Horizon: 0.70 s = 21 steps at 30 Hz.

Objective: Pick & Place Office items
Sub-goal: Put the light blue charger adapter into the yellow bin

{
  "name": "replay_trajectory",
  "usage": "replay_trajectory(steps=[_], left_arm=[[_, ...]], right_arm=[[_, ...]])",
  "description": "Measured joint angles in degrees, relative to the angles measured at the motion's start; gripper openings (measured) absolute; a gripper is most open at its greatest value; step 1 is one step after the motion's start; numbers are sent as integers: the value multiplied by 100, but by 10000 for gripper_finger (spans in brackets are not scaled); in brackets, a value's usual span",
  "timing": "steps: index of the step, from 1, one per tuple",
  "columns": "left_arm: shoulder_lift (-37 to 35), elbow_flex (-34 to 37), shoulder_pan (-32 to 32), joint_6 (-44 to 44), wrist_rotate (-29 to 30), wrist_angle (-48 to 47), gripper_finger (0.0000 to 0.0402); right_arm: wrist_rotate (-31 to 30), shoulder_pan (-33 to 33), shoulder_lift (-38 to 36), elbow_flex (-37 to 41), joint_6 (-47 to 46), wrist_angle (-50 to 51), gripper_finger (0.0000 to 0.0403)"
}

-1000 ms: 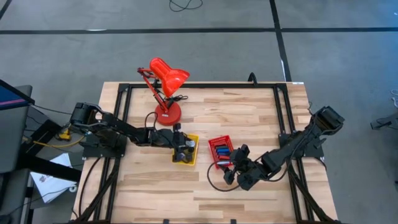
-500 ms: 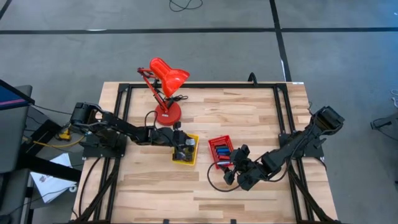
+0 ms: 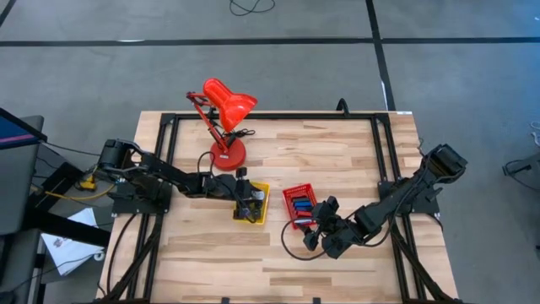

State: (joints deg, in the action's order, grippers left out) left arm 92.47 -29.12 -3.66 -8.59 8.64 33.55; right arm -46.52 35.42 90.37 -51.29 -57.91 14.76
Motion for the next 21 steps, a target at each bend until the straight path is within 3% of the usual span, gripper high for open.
replay_trajectory(steps=[21], left_arm=[[-11, -11, 118, 453, -58, -350, 131]], right_arm=[[11, 0, 0, 0, -9, -4, 312]])
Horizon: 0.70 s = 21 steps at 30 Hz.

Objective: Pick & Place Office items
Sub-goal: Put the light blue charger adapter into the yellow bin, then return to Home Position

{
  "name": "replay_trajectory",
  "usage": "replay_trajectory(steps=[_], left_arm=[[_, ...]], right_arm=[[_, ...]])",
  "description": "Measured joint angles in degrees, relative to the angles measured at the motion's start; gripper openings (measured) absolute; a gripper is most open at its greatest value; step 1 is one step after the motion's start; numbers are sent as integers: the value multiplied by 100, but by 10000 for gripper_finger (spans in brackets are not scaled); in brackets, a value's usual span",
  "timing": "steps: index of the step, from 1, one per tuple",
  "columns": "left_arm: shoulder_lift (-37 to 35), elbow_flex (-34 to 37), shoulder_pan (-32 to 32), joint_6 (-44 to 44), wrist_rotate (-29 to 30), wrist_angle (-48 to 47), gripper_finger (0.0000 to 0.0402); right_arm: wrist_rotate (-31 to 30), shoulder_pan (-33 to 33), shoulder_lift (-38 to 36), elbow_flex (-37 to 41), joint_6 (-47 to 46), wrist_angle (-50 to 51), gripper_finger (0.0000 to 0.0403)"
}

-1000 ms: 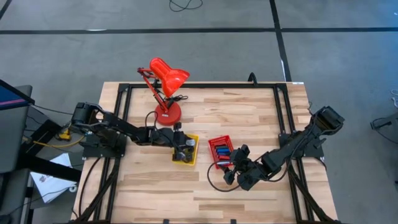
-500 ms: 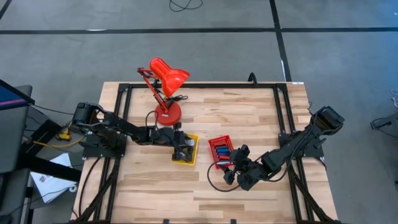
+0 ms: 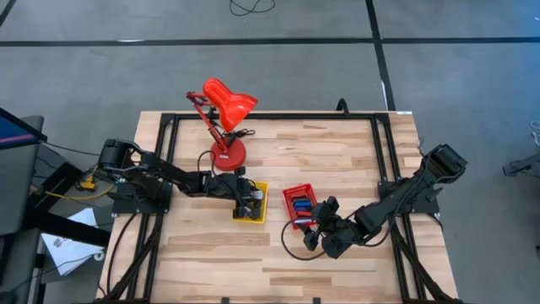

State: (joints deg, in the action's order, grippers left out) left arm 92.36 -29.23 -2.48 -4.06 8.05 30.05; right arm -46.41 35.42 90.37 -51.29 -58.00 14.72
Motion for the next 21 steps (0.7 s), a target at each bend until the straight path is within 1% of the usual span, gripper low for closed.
replay_trajectory(steps=[4, 13, 21], left_arm=[[0, 0, 0, 3, 0, -10, 136], [0, 0, 0, 45, -2, -45, 178], [-21, 4, 0, 48, -2, -48, 194]], right_arm=[[2, 0, 0, 0, 0, 0, 312], [2, 0, 0, 0, 0, 0, 312], [4, 0, 0, 0, 3, 0, 312]])
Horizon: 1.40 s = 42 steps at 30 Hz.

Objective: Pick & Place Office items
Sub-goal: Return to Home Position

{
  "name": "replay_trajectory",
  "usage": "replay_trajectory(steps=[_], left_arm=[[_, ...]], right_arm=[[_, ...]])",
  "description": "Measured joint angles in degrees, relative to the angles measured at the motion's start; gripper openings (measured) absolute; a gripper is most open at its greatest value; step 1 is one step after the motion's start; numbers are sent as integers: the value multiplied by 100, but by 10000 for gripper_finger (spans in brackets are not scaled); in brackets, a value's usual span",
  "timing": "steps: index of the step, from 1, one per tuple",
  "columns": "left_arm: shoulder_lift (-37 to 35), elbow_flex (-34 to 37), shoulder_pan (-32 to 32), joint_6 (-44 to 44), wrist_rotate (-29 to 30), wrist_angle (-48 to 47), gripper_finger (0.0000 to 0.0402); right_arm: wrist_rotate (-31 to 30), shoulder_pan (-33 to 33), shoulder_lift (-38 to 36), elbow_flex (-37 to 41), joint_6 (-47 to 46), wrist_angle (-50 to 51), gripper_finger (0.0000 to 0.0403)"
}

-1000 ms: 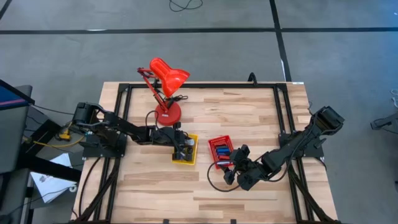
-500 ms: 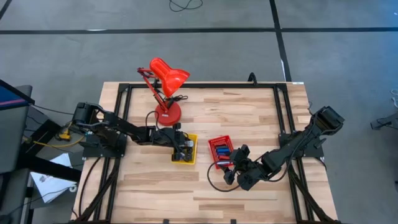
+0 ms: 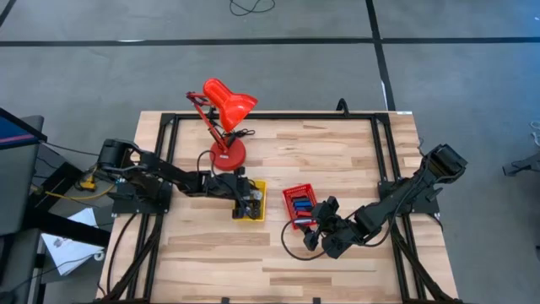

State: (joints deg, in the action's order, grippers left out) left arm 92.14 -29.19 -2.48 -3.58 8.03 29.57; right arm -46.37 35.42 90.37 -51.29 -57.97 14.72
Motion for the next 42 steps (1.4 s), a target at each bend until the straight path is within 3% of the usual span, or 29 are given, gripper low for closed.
replay_trajectory(steps=[10, 15, 18, 22, 25, 27, 30, 34, 38, 42], left_arm=[[-1217, 45, -85, 6, -52, -135, 212], [-2229, 931, 20, 284, -387, 656, 209], [-3023, 1553, 127, 545, -485, 1131, 207], [-4013, 1945, 381, 740, -262, 898, 209], [-4562, 2013, 551, 751, -206, 448, 211], [-4873, 2008, 600, 751, -217, 132, 211], [-5324, 2000, 612, 741, -246, -360, 210], [-6051, 2011, 612, 738, -247, -1144, 209], [-6652, 2345, 636, 731, -145, -1020, 209], [-7166, 2604, 759, 705, -85, -984, 208]], right_arm=[[-211, -28, -439, -2, 330, 546, 312], [-750, -127, -821, 8, -70, 2075, 312], [-922, -218, -1232, 270, -72, 2418, 312], [-334, -835, -1876, 752, 1633, 912, 312], [771, -1481, -2193, 1269, 3391, -1014, 312], [1468, -1881, -2437, 1667, 4046, -1995, 312], [2108, -2359, -2876, 2323, 4374, -2856, 312], [2422, -2543, -3541, 3141, 4543, -3367, 312], [2451, -2581, -4036, 3822, 5037, -4198, 312], [2858, -2837, -4537, 4165, 5466, -4608, 312]])
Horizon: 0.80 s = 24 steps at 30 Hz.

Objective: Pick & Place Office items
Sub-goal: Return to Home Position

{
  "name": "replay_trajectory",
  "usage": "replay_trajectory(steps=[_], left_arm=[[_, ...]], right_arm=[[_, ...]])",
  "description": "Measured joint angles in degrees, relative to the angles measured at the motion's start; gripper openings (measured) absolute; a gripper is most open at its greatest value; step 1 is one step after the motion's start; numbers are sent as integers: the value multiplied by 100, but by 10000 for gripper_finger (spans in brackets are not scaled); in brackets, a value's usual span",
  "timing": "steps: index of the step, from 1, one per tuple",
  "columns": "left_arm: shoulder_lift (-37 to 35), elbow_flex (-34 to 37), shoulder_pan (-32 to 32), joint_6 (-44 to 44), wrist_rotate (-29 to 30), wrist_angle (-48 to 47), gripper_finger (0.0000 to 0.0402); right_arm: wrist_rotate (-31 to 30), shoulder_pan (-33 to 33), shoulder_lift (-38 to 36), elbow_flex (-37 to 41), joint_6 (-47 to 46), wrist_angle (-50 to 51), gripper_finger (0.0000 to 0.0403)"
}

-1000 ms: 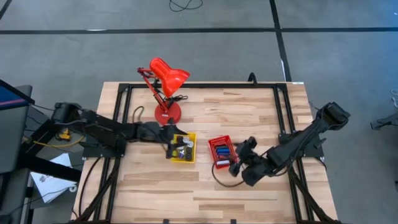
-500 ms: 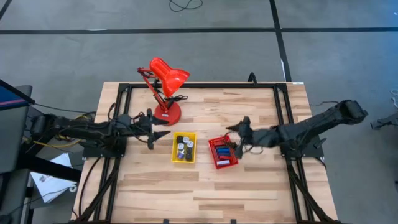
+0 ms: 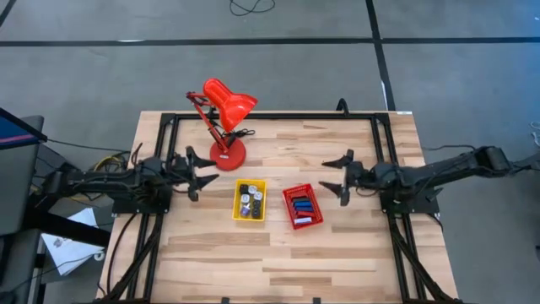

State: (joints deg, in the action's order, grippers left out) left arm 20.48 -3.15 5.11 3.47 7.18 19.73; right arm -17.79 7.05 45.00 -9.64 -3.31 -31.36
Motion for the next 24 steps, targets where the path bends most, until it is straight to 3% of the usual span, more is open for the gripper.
replay_trajectory(steps=[7, 11, 15, 19, 24], left_arm=[[-489, 32, 470, -44, -13, -254, 208], [-499, 119, 426, 133, -116, -289, 208], [-497, 273, 332, 165, 270, -285, 208], [-505, 273, 279, 130, 319, -188, 208], [-513, 273, 279, 16, 346, -145, 208]], right_arm=[[1341, -1188, -793, 41, 36, 633, 312], [1364, -1497, -1076, 38, -145, 982, 312], [1197, -1493, -1085, 41, -61, 1170, 312], [1195, -1440, -1126, 258, 251, 727, 312], [1330, -1659, -1706, 918, 303, 217, 312]])
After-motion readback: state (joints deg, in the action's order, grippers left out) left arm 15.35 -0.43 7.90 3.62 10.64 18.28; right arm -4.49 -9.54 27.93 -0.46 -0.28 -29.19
